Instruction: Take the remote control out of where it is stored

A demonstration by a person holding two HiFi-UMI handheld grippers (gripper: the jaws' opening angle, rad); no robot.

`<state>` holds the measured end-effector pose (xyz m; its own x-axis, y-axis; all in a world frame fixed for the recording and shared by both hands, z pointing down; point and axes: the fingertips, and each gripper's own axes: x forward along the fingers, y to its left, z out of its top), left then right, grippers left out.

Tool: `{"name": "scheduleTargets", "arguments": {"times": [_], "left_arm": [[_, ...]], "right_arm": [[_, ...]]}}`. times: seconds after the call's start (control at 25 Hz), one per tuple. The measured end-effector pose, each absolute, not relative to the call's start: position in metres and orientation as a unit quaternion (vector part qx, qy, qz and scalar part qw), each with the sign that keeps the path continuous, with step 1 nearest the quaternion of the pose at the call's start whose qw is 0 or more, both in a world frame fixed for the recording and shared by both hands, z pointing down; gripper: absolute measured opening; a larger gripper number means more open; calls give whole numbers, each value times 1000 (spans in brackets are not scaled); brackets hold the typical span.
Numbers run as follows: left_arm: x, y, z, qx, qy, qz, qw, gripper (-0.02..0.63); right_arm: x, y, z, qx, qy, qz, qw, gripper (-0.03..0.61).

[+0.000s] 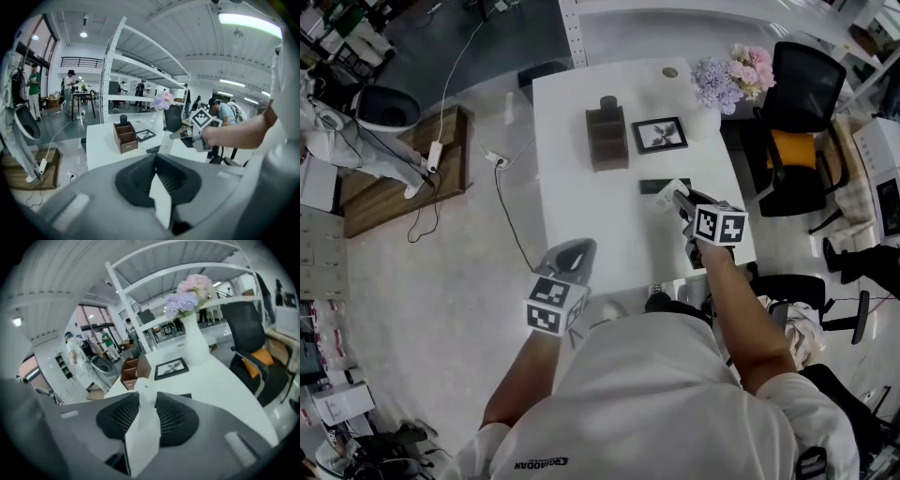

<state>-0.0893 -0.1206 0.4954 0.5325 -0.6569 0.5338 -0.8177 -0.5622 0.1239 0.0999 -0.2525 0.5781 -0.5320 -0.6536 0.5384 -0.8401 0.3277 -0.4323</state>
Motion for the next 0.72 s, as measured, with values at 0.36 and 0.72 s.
{"name": "scheduleTargets", "arguments": {"times": [0.36, 0.72], "left_arm": [[-80, -128, 499, 859, -424, 221, 184, 3], [-72, -130, 502, 859, -421, 221, 191, 3]], "right_arm": [[127, -237, 648, 490, -660, 569, -25, 124], [142, -229, 680, 491, -591, 634, -79, 127]]}}
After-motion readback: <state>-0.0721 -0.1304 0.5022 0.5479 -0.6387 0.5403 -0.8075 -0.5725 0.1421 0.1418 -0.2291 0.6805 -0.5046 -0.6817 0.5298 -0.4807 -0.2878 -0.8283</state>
